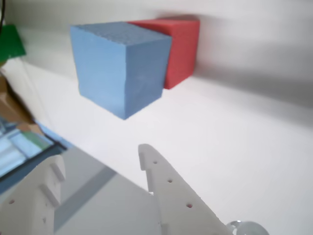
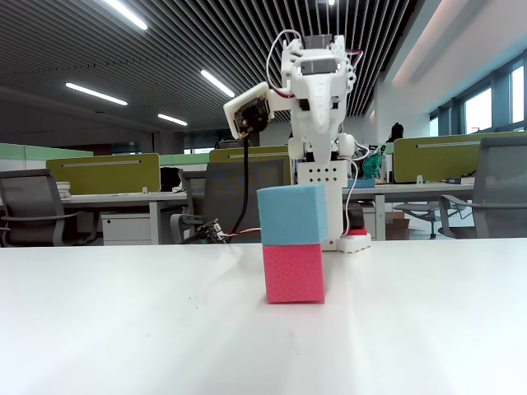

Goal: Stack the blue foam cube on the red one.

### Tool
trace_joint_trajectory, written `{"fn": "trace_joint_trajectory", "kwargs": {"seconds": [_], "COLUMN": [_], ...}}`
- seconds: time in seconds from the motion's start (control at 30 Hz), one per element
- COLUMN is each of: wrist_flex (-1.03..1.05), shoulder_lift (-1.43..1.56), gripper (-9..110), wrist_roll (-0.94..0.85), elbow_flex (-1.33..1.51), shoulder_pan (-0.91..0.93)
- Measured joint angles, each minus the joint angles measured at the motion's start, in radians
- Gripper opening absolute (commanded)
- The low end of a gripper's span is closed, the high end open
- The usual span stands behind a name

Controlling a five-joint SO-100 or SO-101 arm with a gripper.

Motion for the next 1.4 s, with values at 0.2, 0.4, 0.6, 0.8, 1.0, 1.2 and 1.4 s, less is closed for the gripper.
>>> {"fn": "trace_joint_trajectory", "kwargs": {"seconds": [0.2,0.4,0.6,0.8,1.0,1.2,1.4], "wrist_flex": [0.023,0.048,0.048,0.048,0.048,0.046,0.017], "shoulder_lift": [0.095,0.109,0.109,0.109,0.109,0.109,0.109], "gripper": [18,18,18,18,18,18,18], "wrist_roll": [0.000,0.000,0.000,0.000,0.000,0.000,0.000], "elbow_flex": [0.081,0.117,0.143,0.143,0.143,0.143,0.143], "shoulder_pan": [-0.035,-0.061,-0.061,-0.061,-0.052,-0.029,0.002]}}
